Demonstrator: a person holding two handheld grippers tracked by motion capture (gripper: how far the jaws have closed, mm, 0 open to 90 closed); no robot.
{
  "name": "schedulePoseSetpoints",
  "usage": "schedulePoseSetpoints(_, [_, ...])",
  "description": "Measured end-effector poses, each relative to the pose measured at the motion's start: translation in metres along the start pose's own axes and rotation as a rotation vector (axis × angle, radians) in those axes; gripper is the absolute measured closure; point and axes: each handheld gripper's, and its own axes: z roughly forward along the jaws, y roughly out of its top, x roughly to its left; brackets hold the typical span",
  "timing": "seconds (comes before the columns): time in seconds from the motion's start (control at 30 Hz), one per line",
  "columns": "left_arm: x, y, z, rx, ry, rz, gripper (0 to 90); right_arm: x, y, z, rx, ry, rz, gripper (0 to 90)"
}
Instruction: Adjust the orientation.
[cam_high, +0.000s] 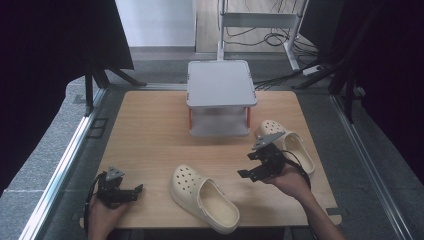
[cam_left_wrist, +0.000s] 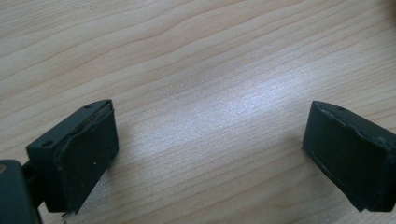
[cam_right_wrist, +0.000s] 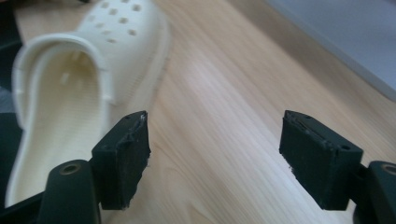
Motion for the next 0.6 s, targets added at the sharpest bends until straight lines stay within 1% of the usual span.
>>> schedulePoseSetpoints(0.1, [0.000, 0.000, 0.000, 0.000, 0.001, -0.001, 3.3, -0.012, -0.008, -0.009, -0.005, -0.043, 0.033, 24.2])
schedulePoseSetpoints(0.17, [0.000, 0.000, 0.000, 0.000, 0.001, -0.001, 3.3, -0.021, -0.014, -0.017, -0.014, -0.085, 0.055, 25.5])
schedulePoseSetpoints(0.27, [0.000, 0.000, 0.000, 0.000, 0.001, -0.001, 3.3, -0.032, -0.020, -0.029, -0.020, -0.111, 0.090, 29.6])
schedulePoseSetpoints(0.4, [0.000, 0.000, 0.000, 0.000, 0.002, -0.002, 3.3, -0.047, -0.029, -0.047, -0.025, -0.156, 0.138, 31.5])
schedulePoseSetpoints(0.53, [0.000, 0.000, 0.000, 0.000, 0.003, -0.002, 3.3, -0.065, -0.038, -0.065, -0.025, -0.224, 0.181, 32.2])
schedulePoseSetpoints(0.6, [0.000, 0.001, 0.000, 0.003, 0.004, -0.001, 3.3, -0.073, -0.041, -0.071, -0.022, -0.257, 0.194, 32.7])
